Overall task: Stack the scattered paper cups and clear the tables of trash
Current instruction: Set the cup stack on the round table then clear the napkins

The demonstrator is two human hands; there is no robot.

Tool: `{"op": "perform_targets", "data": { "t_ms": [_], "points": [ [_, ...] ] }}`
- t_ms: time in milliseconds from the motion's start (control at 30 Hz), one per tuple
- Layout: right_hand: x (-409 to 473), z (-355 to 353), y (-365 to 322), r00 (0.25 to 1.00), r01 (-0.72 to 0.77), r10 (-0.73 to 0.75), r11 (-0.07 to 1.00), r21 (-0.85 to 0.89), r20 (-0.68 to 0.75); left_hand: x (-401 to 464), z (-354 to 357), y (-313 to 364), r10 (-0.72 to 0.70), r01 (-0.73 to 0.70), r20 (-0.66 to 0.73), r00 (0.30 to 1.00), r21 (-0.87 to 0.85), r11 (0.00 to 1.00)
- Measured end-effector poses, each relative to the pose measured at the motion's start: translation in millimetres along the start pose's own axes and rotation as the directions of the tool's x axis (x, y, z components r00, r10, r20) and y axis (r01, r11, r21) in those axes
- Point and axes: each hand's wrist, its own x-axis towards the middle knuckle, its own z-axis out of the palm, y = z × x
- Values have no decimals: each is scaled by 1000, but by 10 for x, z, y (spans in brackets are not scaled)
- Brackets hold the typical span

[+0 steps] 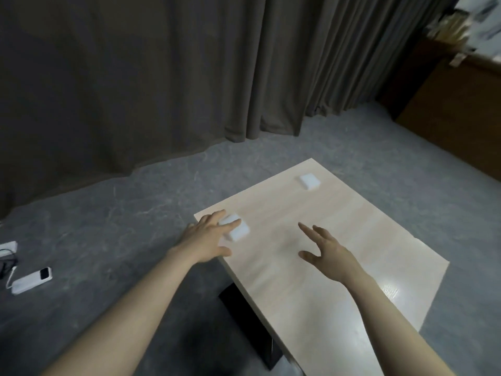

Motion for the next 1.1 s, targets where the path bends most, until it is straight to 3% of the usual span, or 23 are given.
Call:
{"op": "perform_targets", "data": {
  "t_ms": [433,600,833,967,1100],
  "points": [
    [1030,54,334,993,-118,118,993,8,-1,1416,409,-381,301,-336,227,926,133,932],
    [1468,35,348,981,-194,194,981,-2,3,1907,346,-527,436,-451,175,883,52,891],
    [2379,-28,430,956,-290,289,957,-14,-42,2773,167,-640,490,-494,113,864,13,869],
    [2950,-6,618,939,-341,338,939,-51,-58,3211,134,-582,553,-569,211,806,15,822],
    [3321,70,841,909,-408,417,897,-168,22,3427,103,-544,651,-690,301,697,37,723]
  ]
}}
